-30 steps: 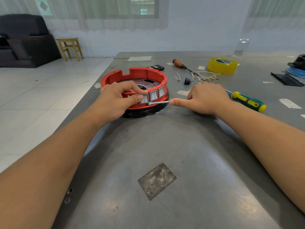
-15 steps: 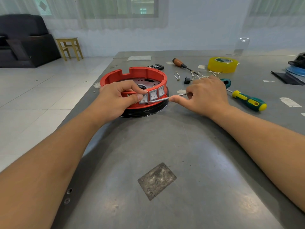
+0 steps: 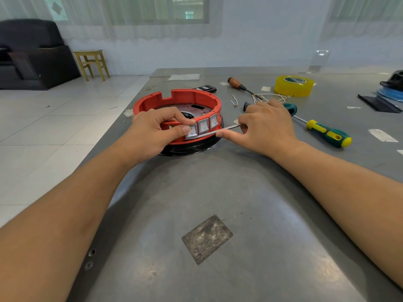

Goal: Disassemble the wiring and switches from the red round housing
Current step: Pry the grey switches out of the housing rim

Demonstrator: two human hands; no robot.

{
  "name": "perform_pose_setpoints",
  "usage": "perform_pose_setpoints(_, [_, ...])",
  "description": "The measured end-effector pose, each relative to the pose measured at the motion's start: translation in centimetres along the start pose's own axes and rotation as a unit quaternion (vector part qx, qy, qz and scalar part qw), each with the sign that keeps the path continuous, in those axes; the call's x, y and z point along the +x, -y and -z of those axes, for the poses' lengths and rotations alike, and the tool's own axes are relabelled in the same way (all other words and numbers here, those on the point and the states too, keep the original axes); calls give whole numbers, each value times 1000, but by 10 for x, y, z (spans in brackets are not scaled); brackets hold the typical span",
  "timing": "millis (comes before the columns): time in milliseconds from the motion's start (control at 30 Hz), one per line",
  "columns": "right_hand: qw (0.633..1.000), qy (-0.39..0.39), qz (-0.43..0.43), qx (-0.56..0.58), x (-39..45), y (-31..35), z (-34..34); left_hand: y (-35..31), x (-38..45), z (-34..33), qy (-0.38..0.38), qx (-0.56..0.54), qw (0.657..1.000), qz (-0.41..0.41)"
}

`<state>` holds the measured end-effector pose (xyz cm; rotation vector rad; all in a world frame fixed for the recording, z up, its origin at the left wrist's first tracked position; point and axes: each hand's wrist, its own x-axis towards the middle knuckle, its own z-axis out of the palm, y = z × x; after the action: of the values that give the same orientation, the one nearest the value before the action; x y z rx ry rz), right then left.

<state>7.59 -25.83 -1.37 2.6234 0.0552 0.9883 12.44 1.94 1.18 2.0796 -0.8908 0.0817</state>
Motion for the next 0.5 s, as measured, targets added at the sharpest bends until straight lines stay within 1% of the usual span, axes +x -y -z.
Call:
perform_pose_setpoints(133, [1000, 9, -1, 22, -5, -8, 0, 1, -1, 0, 4, 0, 1000, -4])
perform_pose_setpoints(333, [999, 24, -26, 35, -18, -9, 1, 2, 0, 0, 13, 1, 1000, -3])
perform_pose_setpoints(500, [998, 6, -48, 26, -30, -11, 7, 3, -1, 0, 5, -11, 1000, -7])
